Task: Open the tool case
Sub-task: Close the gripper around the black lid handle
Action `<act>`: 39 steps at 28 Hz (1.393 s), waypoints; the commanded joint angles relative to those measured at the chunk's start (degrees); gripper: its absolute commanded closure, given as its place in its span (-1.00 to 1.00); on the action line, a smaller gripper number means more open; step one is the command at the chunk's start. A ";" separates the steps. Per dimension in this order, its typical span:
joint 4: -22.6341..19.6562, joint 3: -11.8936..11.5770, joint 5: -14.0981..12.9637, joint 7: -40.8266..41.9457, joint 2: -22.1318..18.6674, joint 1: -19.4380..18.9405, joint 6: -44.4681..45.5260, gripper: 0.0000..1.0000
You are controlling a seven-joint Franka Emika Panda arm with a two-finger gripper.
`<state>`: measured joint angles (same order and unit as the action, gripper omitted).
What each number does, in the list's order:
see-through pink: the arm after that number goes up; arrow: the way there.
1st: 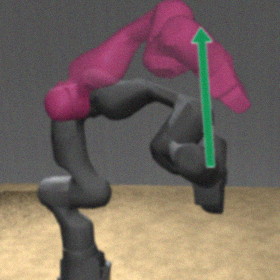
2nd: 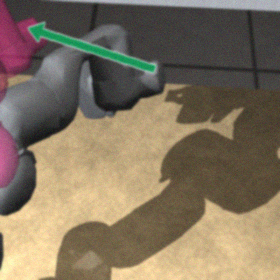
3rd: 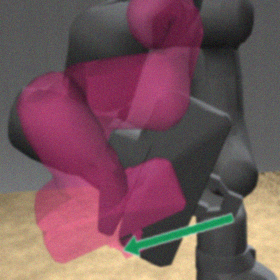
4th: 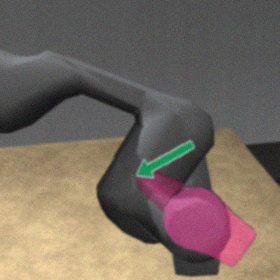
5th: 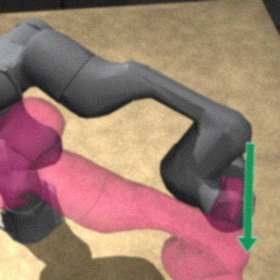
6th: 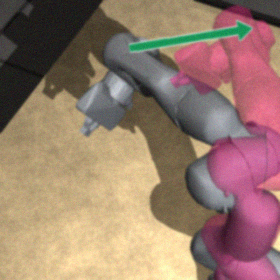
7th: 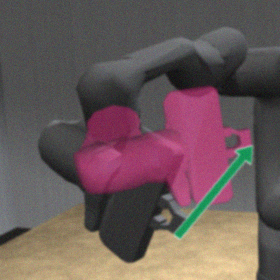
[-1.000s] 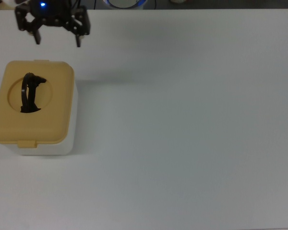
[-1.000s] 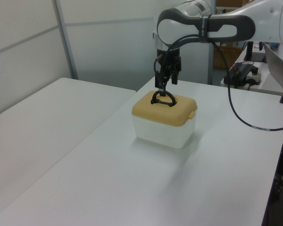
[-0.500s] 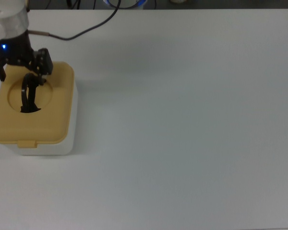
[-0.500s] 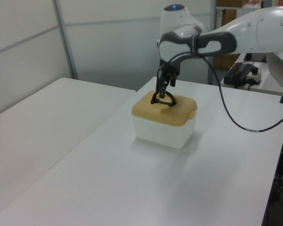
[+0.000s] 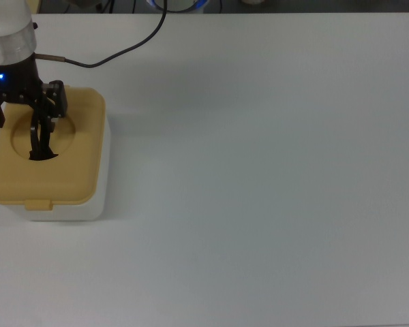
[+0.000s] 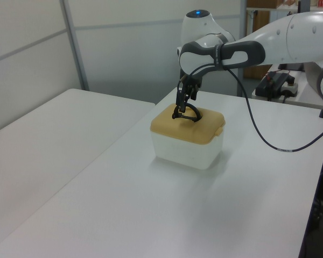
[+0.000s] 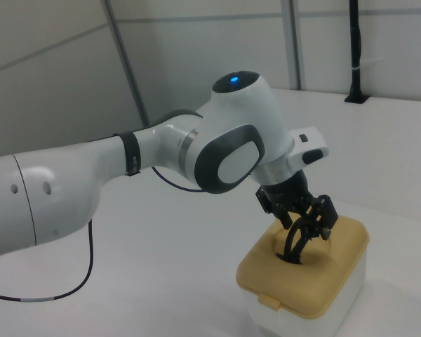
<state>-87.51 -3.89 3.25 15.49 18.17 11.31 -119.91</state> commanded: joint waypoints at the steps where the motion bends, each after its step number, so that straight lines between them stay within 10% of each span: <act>1: -1.26 0.03 0.09 1.65 -1.55 -0.15 0.73 -0.75; 12: -2.14 0.46 0.44 1.74 -3.58 -0.50 9.43 -0.75; 20: -1.79 0.55 -0.18 1.74 -3.67 -0.41 9.43 0.01; 34: -1.61 0.64 -0.35 1.65 -0.32 -0.50 1.87 0.11; 39: -1.61 0.64 -0.35 1.65 -0.32 -0.50 1.87 0.85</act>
<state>-88.33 -3.23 3.24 16.25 18.50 10.99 -116.81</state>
